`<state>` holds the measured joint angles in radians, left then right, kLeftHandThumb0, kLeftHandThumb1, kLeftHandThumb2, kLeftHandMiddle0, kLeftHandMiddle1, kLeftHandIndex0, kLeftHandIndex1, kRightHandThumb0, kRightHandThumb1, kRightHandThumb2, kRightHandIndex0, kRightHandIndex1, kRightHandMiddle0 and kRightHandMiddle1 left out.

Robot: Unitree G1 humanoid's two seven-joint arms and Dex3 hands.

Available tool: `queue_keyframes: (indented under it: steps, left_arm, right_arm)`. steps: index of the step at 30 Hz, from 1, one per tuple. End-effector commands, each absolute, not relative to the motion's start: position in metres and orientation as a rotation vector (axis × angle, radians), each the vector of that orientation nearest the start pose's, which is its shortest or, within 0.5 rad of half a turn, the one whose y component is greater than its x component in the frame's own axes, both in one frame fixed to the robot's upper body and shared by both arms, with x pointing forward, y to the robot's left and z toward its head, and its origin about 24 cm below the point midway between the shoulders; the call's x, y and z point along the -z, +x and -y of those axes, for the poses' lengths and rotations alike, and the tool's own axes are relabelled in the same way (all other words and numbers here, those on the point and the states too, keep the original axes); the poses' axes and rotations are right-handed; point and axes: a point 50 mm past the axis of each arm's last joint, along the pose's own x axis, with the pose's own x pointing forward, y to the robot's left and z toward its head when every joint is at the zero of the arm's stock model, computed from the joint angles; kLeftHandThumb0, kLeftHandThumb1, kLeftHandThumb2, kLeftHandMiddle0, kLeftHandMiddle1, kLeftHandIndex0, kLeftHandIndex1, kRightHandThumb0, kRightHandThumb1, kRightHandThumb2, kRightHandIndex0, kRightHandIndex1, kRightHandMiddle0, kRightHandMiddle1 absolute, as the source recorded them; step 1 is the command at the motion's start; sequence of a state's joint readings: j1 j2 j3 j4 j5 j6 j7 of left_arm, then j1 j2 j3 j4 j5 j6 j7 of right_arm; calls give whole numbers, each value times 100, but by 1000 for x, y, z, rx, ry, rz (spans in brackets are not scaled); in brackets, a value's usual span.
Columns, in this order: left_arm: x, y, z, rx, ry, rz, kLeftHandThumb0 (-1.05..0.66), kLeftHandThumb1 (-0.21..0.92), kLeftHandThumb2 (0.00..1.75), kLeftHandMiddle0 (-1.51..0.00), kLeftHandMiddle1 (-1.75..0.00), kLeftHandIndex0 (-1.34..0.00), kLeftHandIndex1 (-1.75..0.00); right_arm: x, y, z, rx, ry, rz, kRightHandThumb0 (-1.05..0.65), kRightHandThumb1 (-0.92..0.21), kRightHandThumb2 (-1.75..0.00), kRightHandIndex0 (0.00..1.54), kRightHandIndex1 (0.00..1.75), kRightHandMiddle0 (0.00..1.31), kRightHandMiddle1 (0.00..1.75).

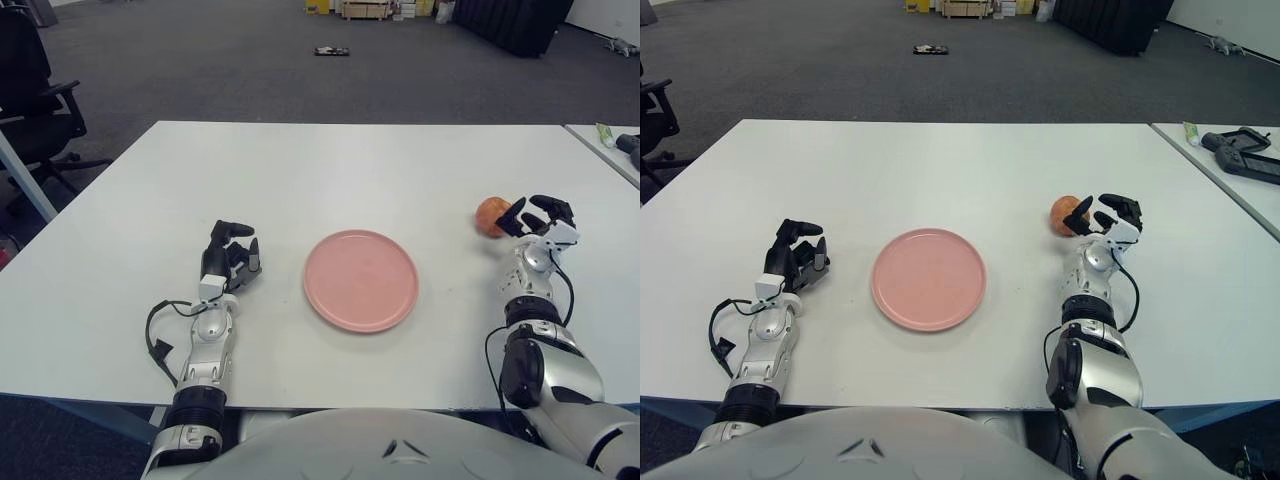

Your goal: Put the apple into the plate.

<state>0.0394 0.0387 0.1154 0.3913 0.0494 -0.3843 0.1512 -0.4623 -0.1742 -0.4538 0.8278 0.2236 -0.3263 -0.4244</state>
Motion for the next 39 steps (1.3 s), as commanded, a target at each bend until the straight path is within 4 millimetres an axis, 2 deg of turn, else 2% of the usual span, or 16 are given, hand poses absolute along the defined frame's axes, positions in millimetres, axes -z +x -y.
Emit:
queue_keyframes:
  steps: [1, 8, 11, 13, 14, 15, 17, 18, 19, 20, 22, 23, 24, 26, 31, 39]
  left_arm:
    - [29, 219, -197, -266, 100, -110, -39, 64, 92, -80, -175, -37, -175]
    - [28, 219, -197, -271, 100, -110, -39, 63, 93, -80, -175, -37, -175]
    - [28, 219, -197, -273, 101, -110, -39, 63, 93, -80, -175, -38, -175]
    - [28, 219, -197, -273, 102, -110, -39, 63, 93, -80, -175, -38, -175]
    - [28, 219, -197, -273, 102, -110, -39, 63, 93, -80, -175, -38, -175]
    - [28, 219, -197, -273, 102, -109, -39, 63, 93, -80, -175, -38, -175]
    - [28, 219, -197, -272, 103, -109, -39, 63, 93, -80, -175, -38, -175]
    - [28, 219, -197, -271, 103, -109, -39, 63, 94, -80, -175, -38, -175]
    - [28, 219, -197, -270, 103, -110, -39, 63, 94, -80, -175, -38, -175]
    - [28, 219, -197, -270, 103, -111, -39, 63, 94, -80, -175, -38, -175]
    - [28, 219, -197, -269, 104, -112, -39, 63, 93, -80, -175, -38, -175]
    - [28, 219, -197, -268, 105, -112, -39, 63, 93, -80, -175, -38, -175]
    - [28, 219, -197, -268, 105, -112, -39, 63, 93, -80, -175, -38, -175]
    - [28, 219, -197, -267, 107, -112, -39, 63, 93, -80, -175, -38, -175]
    - [28, 218, -197, -268, 110, -114, -39, 63, 93, -81, -175, -38, -175]
    - [28, 218, -197, -269, 101, -110, -39, 63, 92, -81, -175, -37, -175]
  right_arm:
    - [-22, 296, 277, 843, 264, 4, 0, -2, -161, 89, 160, 60, 175]
    - [-29, 295, 271, 820, 244, 25, 0, -2, -162, 88, 163, 60, 175]
    - [-34, 295, 265, 788, 171, 17, 0, 1, -166, 88, 169, 62, 173]
    - [-35, 294, 263, 759, 110, 10, -1, -8, -156, 82, 172, 60, 165]
    - [-35, 294, 263, 745, 84, 7, -1, -14, -149, 74, 173, 56, 167]
    - [-36, 293, 263, 730, 52, 8, -1, -25, -138, 62, 173, 50, 170]
    - [-37, 292, 262, 704, -26, 12, -1, -43, -115, 52, 174, 38, 164]
    - [-38, 292, 261, 693, -67, 14, -19, -44, -107, 33, 159, 25, 145]
    - [-37, 292, 261, 681, -124, 11, -30, -45, -103, 21, 149, 16, 132]
    - [-37, 292, 260, 674, -162, 8, -37, -45, -100, 17, 136, 13, 120]
    - [-36, 292, 260, 667, -225, -13, -55, -50, -89, 7, 90, 5, 79]
    - [-36, 292, 260, 662, -262, -35, -58, -51, -87, 6, 81, 4, 70]
    - [-35, 292, 259, 659, -288, -51, -68, -55, -81, 3, 52, 3, 45]
    - [-34, 293, 259, 652, -339, -79, -80, -61, -70, 1, 21, 1, 18]
    - [-34, 296, 259, 629, -513, -153, -96, -71, -48, 0, 3, 0, 3]
    - [-32, 300, 256, 577, -708, -246, -104, -77, -25, 0, 0, 0, 0]
